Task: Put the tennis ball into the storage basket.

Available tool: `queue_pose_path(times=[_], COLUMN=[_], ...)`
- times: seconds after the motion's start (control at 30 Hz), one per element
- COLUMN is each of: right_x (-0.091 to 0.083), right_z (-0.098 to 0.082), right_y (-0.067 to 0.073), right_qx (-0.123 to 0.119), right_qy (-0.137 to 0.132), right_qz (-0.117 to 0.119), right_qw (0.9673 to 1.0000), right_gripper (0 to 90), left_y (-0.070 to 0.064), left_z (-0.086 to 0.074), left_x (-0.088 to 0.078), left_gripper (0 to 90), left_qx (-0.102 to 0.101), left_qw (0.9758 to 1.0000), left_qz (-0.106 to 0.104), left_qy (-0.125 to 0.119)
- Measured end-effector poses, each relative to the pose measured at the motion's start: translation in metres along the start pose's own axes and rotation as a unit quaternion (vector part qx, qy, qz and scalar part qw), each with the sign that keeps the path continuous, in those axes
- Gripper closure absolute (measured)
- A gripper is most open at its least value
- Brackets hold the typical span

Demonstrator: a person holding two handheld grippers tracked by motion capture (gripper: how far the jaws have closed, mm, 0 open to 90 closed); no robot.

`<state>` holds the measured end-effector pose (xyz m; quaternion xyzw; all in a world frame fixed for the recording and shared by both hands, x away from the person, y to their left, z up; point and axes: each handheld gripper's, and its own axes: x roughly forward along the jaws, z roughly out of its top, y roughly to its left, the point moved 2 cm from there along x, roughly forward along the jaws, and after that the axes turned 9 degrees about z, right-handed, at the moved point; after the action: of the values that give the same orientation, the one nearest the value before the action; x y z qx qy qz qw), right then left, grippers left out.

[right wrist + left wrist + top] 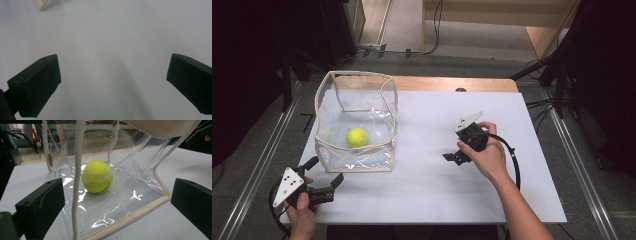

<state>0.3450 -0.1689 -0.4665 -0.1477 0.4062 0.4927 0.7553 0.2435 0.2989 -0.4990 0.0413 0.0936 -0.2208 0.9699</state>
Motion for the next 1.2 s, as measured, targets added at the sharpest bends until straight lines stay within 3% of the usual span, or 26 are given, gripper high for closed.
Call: queue_pose_path(times=[0.27, 0.53, 1.2], right_x=[0.000, -0.003, -0.017], right_z=[-0.016, -0.032, -0.061], right_y=[-0.001, 0.001, 0.000], right_qx=[0.010, 0.017, 0.036], right_qy=[-0.012, -0.043, -0.076], right_qz=[-0.001, -0.005, -0.017], right_qw=[0.9999, 0.9989, 0.9963], right_gripper=[0.0, 0.0, 0.0], left_y=[0.000, 0.000, 0.000], left_z=[0.000, 0.000, 0.000], left_x=[0.000, 0.000, 0.000], left_gripper=[0.0, 0.0, 0.0], left_qx=[-0.001, 0.001, 0.000], left_qw=[1.0000, 1.0000, 1.0000], left_qz=[0.001, 0.000, 0.001], left_qy=[0.000, 0.000, 0.001])
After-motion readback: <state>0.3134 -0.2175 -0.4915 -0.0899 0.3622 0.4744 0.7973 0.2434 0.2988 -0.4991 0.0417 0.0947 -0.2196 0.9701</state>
